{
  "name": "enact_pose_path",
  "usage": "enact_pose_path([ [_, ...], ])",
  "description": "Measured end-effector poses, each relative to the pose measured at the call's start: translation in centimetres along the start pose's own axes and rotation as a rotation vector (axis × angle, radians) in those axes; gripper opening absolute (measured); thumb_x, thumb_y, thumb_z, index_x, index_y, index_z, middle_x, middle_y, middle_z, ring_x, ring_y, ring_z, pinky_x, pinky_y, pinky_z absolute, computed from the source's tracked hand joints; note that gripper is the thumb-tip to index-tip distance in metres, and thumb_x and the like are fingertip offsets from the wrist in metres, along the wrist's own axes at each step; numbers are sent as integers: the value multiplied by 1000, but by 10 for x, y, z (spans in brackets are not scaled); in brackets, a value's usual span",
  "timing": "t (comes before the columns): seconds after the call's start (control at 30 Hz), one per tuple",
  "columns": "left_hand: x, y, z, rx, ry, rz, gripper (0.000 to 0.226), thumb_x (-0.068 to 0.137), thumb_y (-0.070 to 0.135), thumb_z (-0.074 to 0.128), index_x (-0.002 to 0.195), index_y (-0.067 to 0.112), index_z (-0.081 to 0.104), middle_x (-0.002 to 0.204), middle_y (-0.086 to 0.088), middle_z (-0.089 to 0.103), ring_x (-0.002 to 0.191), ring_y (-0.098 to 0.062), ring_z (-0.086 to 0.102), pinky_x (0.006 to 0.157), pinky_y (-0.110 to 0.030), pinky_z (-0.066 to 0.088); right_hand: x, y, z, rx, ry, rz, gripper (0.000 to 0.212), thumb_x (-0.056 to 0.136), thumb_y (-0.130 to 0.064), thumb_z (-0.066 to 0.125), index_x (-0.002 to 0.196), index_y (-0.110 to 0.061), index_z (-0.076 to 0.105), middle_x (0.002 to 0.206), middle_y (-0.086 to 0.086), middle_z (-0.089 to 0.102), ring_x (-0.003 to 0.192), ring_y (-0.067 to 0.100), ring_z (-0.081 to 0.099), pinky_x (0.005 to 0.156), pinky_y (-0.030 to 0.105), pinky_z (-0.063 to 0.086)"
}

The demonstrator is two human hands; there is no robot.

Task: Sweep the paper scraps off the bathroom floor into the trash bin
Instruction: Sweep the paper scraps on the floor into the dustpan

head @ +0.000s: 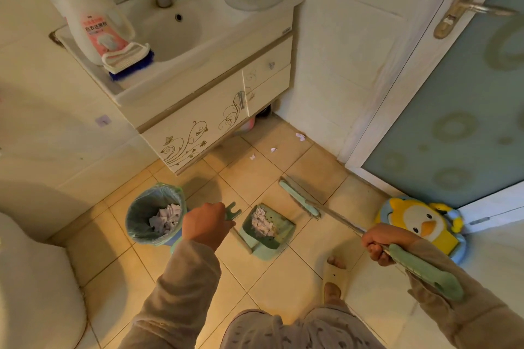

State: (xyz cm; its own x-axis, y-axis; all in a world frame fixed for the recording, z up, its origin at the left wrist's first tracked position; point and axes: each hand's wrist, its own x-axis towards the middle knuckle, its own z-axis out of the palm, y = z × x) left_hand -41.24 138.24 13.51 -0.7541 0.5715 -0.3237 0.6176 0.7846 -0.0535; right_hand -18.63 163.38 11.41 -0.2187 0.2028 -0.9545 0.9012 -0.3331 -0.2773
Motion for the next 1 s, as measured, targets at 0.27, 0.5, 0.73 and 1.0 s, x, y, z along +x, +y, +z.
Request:
enact_pose_path([
  [0.27,42,69,-24,-39,21,-133,36,89,47,53,108,18,61,99,-2,70,91,-19,66,72,-28,48,26,-34,-101,-114,5,32,41,92,1,34,54,-12,31,26,0,36,18,8,36,31,6,30],
  [0.5,64,111,-41,-73,40,-247,34,89,46,54,105,17,64,96,-4,70,88,-22,67,73,-29,51,45,-66,-166,-218,-88,42,73,94,-3,34,22,-15,40,25,1,39,17,9,37,30,6,31],
  [0.73,102,129,-51,-83,9,-280,36,89,47,53,103,16,63,97,-5,70,91,-24,67,71,-30,49,64,-102,-191,-188,-67,4,48,91,3,35,45,-13,32,26,2,37,18,9,35,29,7,30],
  [1.0,158,123,-66,-135,10,-289,35,88,48,54,105,18,64,97,-2,70,90,-20,66,64,-26,39,84,-167,-212,-29,-86,-5,41,93,0,35,54,-14,31,29,1,40,20,8,37,29,9,31],
])
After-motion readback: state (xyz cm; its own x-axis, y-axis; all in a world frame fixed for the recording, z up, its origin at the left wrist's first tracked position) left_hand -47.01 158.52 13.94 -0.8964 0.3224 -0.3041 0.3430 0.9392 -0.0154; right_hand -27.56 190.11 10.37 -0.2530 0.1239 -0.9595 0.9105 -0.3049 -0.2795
